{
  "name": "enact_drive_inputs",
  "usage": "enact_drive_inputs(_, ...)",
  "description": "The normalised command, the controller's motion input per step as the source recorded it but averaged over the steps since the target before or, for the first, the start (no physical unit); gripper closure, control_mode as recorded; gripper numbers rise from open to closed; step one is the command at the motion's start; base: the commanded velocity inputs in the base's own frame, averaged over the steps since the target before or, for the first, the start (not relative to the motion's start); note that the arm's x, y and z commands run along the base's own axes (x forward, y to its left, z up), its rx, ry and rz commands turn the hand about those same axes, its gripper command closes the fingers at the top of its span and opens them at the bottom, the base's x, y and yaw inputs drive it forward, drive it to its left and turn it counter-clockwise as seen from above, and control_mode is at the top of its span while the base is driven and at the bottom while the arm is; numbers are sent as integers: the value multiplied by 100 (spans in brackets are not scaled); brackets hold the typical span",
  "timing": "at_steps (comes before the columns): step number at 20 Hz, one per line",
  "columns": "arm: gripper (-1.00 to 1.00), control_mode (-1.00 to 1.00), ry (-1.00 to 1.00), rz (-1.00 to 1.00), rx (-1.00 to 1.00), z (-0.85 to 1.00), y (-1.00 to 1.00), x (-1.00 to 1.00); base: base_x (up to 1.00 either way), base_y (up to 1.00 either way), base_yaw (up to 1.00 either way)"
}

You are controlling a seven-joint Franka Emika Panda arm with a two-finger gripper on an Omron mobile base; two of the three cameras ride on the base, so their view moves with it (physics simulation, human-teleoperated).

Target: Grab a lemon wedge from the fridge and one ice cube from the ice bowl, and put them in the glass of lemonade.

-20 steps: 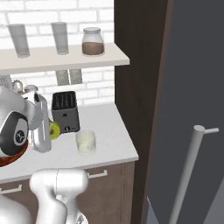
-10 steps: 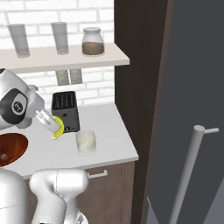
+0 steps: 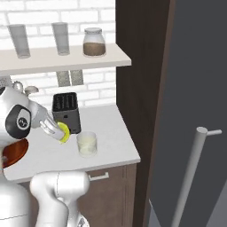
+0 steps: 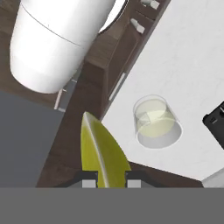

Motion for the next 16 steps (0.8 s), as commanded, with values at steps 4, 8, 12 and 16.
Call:
enact_drive_inputs(4,100,-100,-6,0,2,-31,0,56,0,0,0)
enact_drive_inputs(8,100,-100,0,0,6,-16,0,76,0,0,0)
enact_drive_inputs(12,100,-100,0,0,7,-7,0,81,0,0,0)
enact_drive_inputs(16,100,-100,0,0,2,-17,0,73,0,0,0)
